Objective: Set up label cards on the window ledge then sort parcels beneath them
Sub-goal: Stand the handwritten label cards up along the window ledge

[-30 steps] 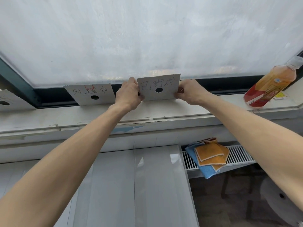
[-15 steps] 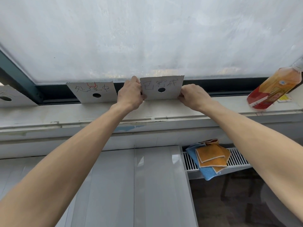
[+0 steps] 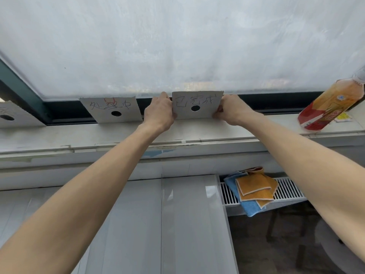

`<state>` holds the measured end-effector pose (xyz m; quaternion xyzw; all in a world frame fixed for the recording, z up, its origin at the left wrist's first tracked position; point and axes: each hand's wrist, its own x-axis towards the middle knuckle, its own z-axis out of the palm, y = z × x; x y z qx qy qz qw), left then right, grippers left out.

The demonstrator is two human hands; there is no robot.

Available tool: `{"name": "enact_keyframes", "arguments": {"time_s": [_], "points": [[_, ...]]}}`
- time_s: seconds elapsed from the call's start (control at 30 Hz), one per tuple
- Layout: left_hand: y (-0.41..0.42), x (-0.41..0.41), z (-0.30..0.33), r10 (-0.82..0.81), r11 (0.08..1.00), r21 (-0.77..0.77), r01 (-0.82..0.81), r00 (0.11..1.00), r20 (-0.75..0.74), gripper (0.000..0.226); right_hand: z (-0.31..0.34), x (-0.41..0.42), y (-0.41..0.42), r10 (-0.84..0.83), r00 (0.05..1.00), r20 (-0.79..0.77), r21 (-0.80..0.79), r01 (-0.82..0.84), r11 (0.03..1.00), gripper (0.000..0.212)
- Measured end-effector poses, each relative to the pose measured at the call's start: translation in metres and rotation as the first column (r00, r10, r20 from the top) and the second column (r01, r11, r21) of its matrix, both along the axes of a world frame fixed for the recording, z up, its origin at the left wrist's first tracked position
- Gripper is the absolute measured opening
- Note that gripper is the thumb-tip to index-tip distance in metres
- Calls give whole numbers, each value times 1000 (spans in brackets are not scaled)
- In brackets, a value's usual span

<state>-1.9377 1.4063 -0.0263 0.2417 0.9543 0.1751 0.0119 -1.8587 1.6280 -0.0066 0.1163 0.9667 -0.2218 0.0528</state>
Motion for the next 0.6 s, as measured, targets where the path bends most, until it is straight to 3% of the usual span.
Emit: {"name": "enact_keyframes", "arguments": {"time_s": [0.2,0.3,0.5,0.6], "points": [[-1,4,-1,11,1000,2,-11,1000,13,22,9,7,1,-58,998,14,-3,58,998,16],[-4,14,-2,12,1000,-12,-11,999,41,21,22,19,4,-69,992,103,106,58,993,36],[-28,42,19,16,980,-198,-6,999,46,36,59,69,7,0,941,339,114,-41,993,54],[-38,57,44,-36,956,-289,44,999,32,36,78,100,2,36,930,365,135,-91,987,58]]}}
